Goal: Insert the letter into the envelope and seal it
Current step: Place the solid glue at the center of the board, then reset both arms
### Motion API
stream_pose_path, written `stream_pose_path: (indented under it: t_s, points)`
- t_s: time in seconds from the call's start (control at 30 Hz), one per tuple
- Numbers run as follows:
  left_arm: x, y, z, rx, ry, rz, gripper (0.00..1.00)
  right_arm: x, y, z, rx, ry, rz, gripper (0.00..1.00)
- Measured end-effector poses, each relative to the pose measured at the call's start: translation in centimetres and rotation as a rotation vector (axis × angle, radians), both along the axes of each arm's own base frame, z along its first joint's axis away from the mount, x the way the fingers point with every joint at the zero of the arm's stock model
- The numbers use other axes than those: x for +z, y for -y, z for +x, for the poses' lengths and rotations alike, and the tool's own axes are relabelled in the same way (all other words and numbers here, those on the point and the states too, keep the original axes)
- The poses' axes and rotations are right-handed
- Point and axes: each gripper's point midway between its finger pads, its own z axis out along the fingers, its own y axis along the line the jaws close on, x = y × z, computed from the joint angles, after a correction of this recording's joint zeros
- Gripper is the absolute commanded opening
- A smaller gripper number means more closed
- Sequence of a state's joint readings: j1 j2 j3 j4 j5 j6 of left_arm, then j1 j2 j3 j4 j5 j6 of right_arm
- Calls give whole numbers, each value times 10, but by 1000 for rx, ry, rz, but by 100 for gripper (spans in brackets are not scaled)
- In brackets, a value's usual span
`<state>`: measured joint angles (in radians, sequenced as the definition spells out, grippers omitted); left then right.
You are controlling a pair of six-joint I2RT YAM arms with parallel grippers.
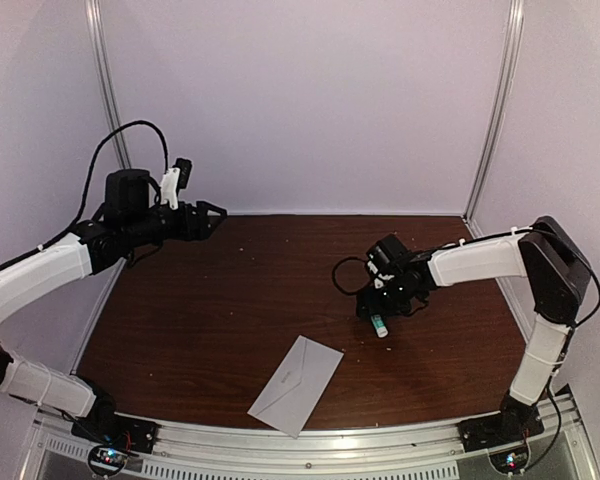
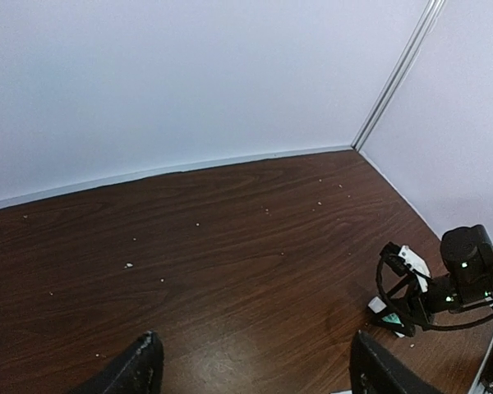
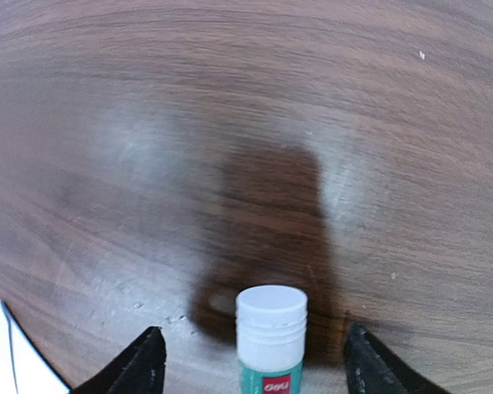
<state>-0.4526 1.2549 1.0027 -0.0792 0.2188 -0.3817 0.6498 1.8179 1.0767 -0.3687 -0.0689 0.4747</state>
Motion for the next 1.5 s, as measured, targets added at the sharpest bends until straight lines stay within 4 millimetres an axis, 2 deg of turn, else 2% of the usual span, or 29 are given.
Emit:
stream_pose_path:
  t_s: [0.13, 0.2, 0.3, 0.4, 0.47, 0.57, 0.67, 0.73, 0.8, 0.83, 0.9, 1.0, 1.13, 1.27, 1.37, 1.5]
  points:
    - [0, -8, 1, 54, 1, -17, 85, 18, -6, 0, 19, 24, 46, 89]
    - [-4, -16, 1, 94, -2, -9, 90, 36, -9, 3, 32, 66, 75, 94]
    - [-11, -30, 8, 169, 0, 15, 91, 67, -13, 11, 46, 148, 121, 99]
    - [-32, -59, 20, 262, -17, 37, 91, 97, -13, 27, 45, 242, 175, 100]
    - [-52, -90, 31, 342, -35, 49, 91, 114, -4, 41, 28, 307, 210, 100]
    - [-85, -147, 37, 486, -63, 70, 92, 133, 35, 63, -52, 414, 247, 100]
    - [-115, -199, 30, 618, -79, 82, 92, 143, 97, 78, -176, 506, 252, 100]
    - [-134, -237, 20, 724, -90, 97, 92, 147, 146, 80, -278, 572, 243, 100]
    - [-146, -263, 11, 802, -87, 119, 93, 151, 191, 75, -374, 640, 222, 100]
    - [-149, -272, 7, 832, -72, 131, 93, 154, 206, 71, -405, 671, 211, 100]
    - [-155, -280, 0, 860, -37, 156, 94, 161, 230, 62, -452, 751, 190, 100]
    - [-164, -280, -7, 851, 17, 186, 96, 164, 248, 45, -483, 876, 157, 100]
    - [-160, -279, 5, 835, 72, 206, 97, 148, 266, 25, -513, 985, 80, 100]
    - [-142, -281, 12, 841, 174, 206, 98, 131, 276, 11, -522, 1037, 7, 100]
    - [-135, -281, 11, 843, 229, 209, 98, 142, 278, 12, -521, 1095, -6, 100]
    - [-138, -281, 13, 838, 238, 224, 98, 158, 278, 12, -518, 1162, -1, 100]
